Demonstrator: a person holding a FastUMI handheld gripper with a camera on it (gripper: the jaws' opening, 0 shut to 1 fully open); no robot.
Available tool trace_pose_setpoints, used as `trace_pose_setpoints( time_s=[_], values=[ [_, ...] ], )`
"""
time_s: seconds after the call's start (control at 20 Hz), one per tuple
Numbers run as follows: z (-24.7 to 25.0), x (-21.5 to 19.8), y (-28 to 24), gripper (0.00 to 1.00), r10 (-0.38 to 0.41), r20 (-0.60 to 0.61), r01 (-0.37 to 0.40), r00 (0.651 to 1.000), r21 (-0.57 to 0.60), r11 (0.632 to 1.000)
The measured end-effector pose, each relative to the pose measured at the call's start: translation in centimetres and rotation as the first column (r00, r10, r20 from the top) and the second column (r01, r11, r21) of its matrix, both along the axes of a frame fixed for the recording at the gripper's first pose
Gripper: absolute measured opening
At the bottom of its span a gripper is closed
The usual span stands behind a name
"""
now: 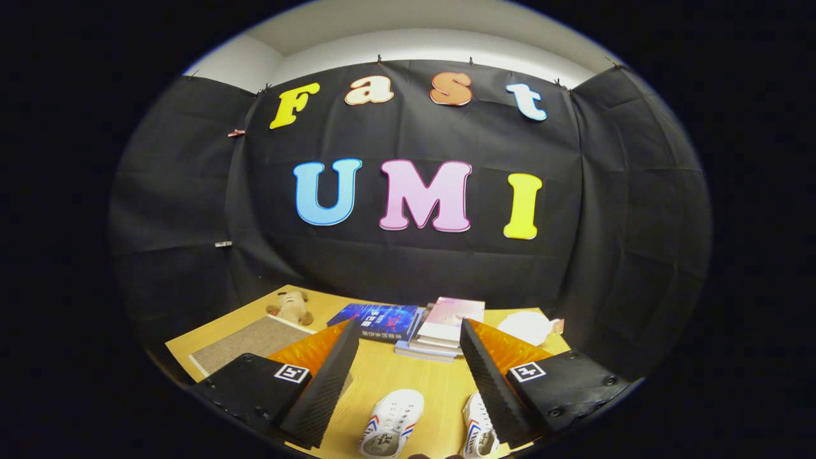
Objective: Open the storage box then place both shoes into the box .Put the left shoe in first, then the right shoe, with the right side of both shoes facing outward in a uniform manner.
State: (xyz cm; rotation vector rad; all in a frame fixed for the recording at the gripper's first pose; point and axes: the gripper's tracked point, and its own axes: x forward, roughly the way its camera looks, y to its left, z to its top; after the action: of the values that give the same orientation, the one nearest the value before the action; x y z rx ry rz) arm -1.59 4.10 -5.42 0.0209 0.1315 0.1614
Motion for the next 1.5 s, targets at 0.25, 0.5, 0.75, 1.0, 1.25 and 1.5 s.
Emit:
trace_pose_setpoints(
  time_s=[0.25, 0.5, 0.75, 1.0, 1.25, 1.5],
  values=[
    [-4.9, -1.2, 3.9, 0.98, 0.155, -0.182, -0.130, 0.971, 0.144, 0.981],
    [-10.0, -3.5, 8.0, 0.98, 0.348, -0.365, -0.207, 0.864, 0.371, 0.905],
    [-14.1, -5.9, 11.3, 0.98, 0.548, -0.477, -0.210, 0.687, 0.591, 0.779],
    [-16.3, -7.0, 14.0, 0.98, 0.703, -0.469, -0.187, 0.535, 0.745, 0.640],
    [-17.3, -7.9, 16.7, 0.98, 0.797, -0.435, -0.130, 0.418, 0.840, 0.527],
    [-17.2, -7.6, 17.9, 0.96, 0.846, -0.396, -0.020, 0.356, 0.902, 0.431]
  ],
)
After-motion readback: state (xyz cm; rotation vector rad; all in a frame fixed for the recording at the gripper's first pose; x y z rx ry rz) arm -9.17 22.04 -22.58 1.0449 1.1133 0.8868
